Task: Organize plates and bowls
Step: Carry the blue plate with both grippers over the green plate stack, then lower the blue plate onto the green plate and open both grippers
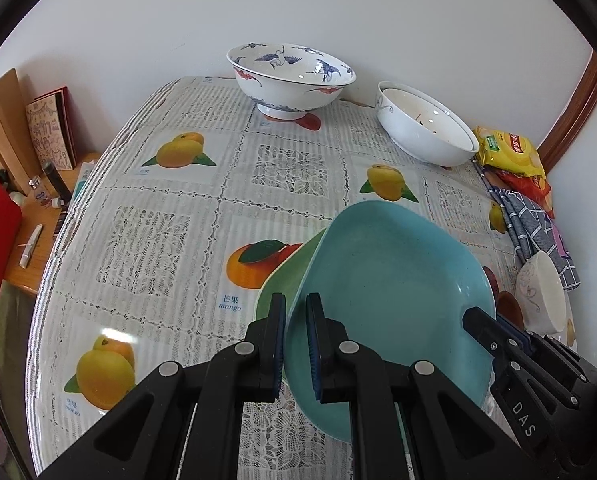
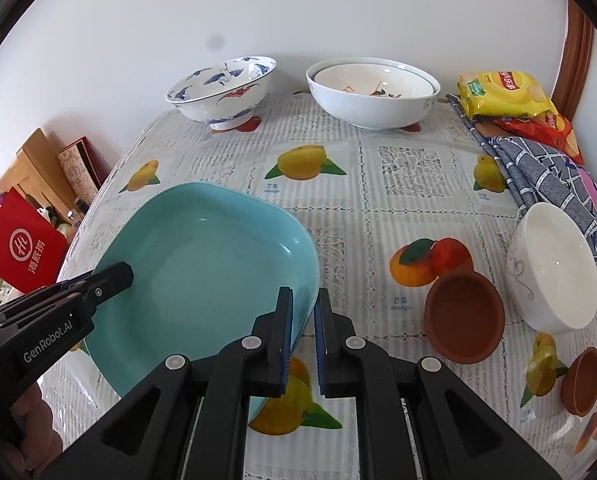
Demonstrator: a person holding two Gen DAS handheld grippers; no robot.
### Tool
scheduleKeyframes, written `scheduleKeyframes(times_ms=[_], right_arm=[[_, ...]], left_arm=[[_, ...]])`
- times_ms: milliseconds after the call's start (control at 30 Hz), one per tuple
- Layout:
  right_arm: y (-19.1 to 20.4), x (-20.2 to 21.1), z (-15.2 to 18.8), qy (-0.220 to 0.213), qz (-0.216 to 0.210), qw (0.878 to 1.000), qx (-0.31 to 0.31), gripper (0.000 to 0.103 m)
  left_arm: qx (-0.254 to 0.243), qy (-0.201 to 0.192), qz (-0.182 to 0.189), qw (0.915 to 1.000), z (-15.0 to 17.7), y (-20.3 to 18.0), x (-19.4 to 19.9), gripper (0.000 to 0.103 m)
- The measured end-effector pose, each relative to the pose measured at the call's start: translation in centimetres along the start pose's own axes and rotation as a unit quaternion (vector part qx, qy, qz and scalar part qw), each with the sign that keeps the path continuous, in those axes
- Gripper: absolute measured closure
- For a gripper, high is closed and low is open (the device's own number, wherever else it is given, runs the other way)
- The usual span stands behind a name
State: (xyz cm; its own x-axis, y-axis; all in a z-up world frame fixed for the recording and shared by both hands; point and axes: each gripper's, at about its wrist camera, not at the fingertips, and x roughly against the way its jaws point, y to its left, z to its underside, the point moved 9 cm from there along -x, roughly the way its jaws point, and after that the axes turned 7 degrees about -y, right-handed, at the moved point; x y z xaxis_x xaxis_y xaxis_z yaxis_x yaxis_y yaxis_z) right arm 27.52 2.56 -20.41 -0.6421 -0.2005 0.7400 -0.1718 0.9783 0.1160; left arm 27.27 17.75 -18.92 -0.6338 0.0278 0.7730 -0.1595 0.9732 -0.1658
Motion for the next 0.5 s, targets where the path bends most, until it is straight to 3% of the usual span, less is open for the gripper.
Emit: scheduleKeyframes(times_ms=[500], right_arm=[[0.6, -2.3, 0.9, 0.026, -0.006, 0.999, 0.029, 0.088]], left_arm=[[0.012, 0.002, 0.008, 0.9999, -0.5, 0.5, -2.4, 0.092]])
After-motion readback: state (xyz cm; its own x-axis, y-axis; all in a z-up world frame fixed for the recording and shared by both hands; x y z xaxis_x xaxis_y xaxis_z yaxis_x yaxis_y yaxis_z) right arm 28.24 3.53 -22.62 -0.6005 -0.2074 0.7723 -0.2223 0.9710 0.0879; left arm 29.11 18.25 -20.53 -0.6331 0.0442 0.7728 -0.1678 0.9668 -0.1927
